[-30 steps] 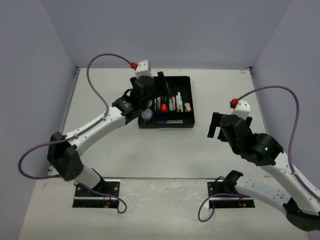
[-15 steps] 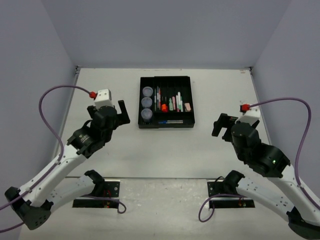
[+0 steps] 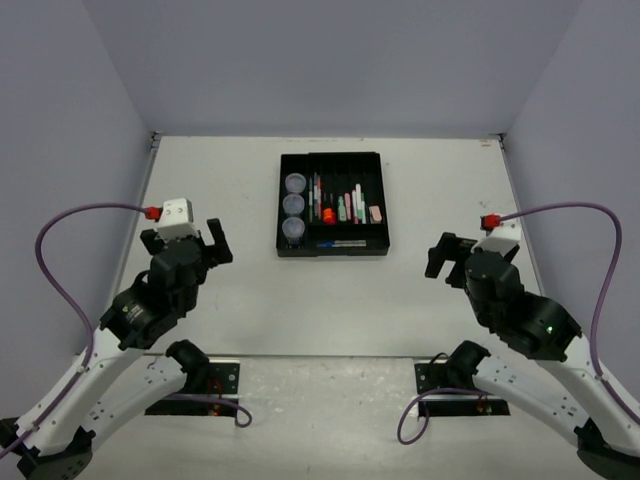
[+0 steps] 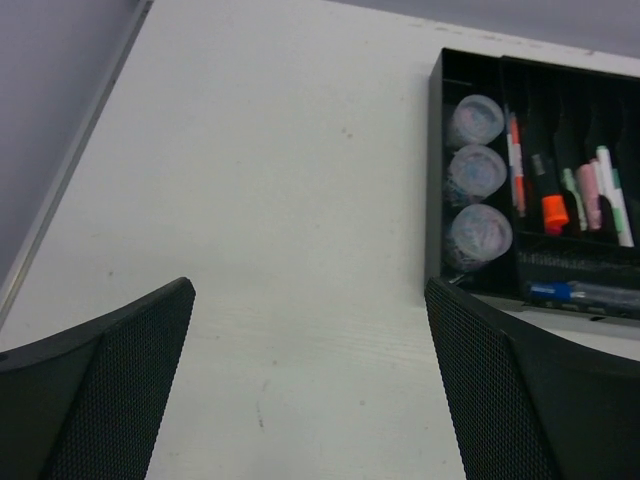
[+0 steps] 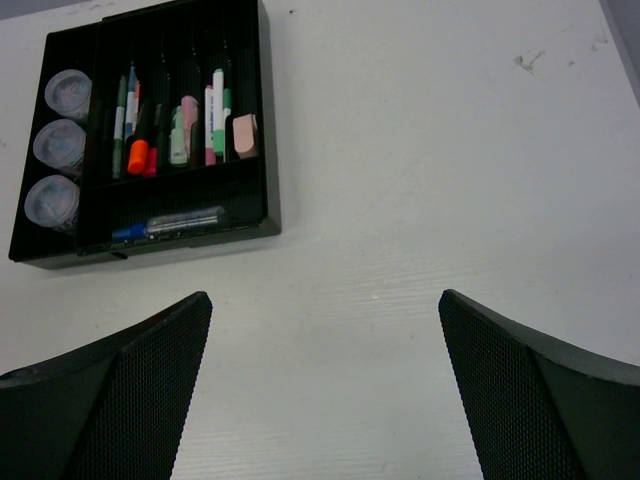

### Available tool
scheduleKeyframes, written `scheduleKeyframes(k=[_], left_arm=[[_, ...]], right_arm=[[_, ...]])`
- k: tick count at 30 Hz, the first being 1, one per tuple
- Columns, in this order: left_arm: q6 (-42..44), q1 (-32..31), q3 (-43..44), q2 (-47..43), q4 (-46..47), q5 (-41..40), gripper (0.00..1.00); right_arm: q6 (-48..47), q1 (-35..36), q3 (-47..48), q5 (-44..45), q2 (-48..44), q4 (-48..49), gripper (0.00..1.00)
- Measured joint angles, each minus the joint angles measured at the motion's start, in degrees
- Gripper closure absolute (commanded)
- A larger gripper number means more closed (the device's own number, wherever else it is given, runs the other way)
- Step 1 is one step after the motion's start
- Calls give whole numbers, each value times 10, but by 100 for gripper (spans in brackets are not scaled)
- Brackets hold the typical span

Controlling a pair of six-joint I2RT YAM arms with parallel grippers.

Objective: Sort the stationery into containers
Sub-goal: Reset both arms

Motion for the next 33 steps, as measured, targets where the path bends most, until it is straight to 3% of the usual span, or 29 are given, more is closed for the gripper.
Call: scheduleKeyframes(k=[33], left_arm=[[-9,28,-34,-47,-9,-31,0]], right_arm=[[0,0,0,5,-13,0,1]])
